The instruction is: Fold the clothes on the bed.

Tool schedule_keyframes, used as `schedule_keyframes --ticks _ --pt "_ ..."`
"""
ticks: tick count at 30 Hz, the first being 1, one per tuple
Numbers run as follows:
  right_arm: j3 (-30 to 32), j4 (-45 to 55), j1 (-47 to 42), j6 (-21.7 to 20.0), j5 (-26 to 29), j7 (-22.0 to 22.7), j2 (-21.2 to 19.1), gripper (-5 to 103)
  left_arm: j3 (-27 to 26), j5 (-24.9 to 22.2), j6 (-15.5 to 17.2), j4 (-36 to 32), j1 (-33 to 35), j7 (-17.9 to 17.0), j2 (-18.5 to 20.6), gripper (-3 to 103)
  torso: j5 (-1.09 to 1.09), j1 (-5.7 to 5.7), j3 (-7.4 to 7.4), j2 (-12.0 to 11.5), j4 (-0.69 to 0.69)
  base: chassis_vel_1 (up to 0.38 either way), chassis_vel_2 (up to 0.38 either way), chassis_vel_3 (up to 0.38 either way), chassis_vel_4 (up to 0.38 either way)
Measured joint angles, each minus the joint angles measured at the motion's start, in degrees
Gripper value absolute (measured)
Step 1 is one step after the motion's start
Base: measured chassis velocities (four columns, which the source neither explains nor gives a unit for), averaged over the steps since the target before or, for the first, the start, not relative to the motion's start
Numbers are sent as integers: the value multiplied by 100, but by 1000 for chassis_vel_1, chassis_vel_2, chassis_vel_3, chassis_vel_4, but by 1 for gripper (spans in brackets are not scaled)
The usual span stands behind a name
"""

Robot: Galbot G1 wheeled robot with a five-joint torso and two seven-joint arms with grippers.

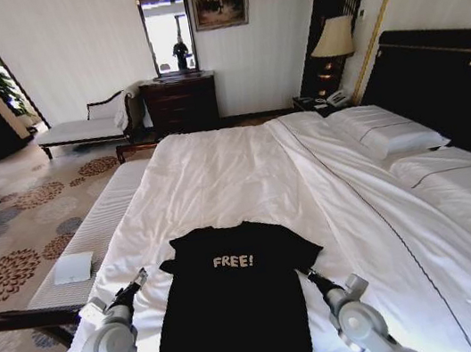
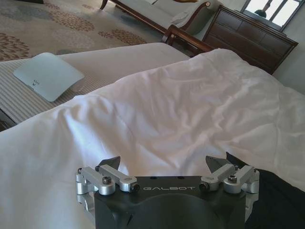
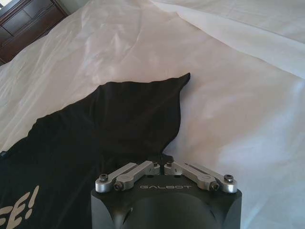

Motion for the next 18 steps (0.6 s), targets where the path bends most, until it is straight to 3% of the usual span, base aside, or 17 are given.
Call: schedule_keyframes --ticks 13,18 --pt "14 247 -241 -6 -101 27 43 -1 -29 -21 -29 -7 41 7 -1 100 0 0 0 0 0 0 0 0 0" --pt "75 455 -339 -8 -169 76 86 20 -38 -21 -66 -35 69 15 -22 100 0 0 0 0 0 0 0 0 0"
